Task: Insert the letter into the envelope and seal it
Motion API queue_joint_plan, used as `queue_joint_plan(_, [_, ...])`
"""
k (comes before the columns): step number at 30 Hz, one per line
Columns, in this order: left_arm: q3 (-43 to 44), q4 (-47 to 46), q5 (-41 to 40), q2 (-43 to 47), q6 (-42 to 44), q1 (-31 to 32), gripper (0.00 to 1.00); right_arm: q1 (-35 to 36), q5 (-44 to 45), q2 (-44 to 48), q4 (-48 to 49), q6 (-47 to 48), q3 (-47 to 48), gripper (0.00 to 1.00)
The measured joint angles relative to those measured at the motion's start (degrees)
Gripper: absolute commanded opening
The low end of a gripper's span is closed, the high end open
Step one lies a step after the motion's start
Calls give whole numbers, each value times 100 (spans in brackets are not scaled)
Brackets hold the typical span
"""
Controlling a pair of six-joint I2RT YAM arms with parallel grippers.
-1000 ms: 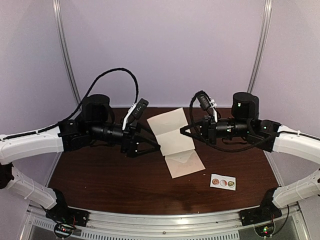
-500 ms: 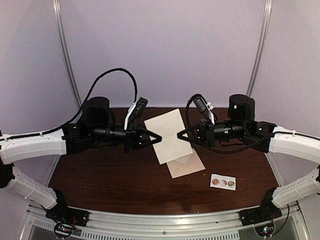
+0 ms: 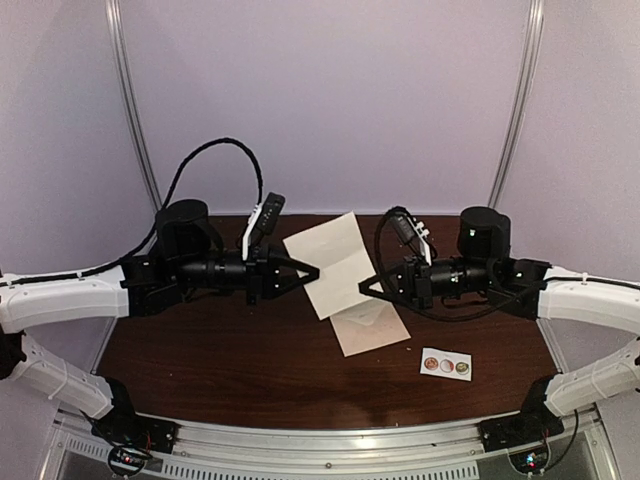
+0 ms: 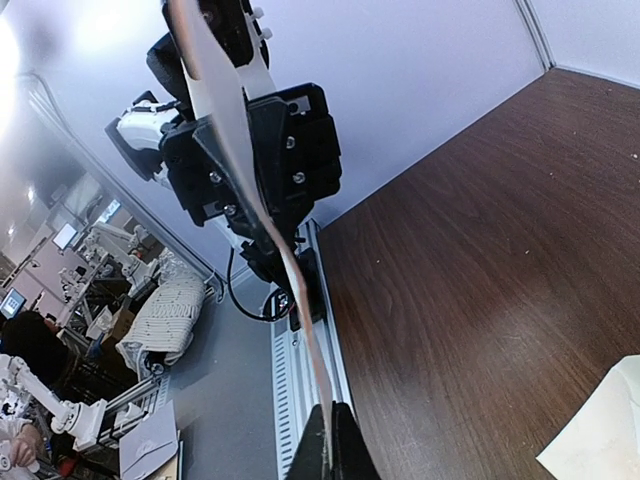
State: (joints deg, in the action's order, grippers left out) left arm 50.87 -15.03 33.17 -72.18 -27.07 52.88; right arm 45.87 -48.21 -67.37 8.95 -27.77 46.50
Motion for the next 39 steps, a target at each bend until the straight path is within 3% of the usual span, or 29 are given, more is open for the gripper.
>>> queue_joint_plan(2, [0, -9, -2, 4, -35, -2, 69, 0, 4, 63, 24, 13, -2, 0])
queue_joint_plan(8, [2, 144, -70, 356, -190, -219, 81, 0, 68, 269, -87, 245, -2, 0])
queue_joint_plan(14, [264, 398, -297, 916, -415, -695, 83, 0, 26, 302, -391, 527, -2, 0])
queue_joint_plan(21, [931, 758, -636, 588, -772, -896, 82, 0, -199, 308, -638, 798, 4, 0])
queue_joint_plan(31, [1204, 1220, 199, -522, -796, -721, 81, 0, -278, 297, -752, 966, 146, 0])
queue_joint_plan(39, [1340, 1526, 977, -752, -404, -431, 81, 0, -87, 61, -817, 977, 391, 0])
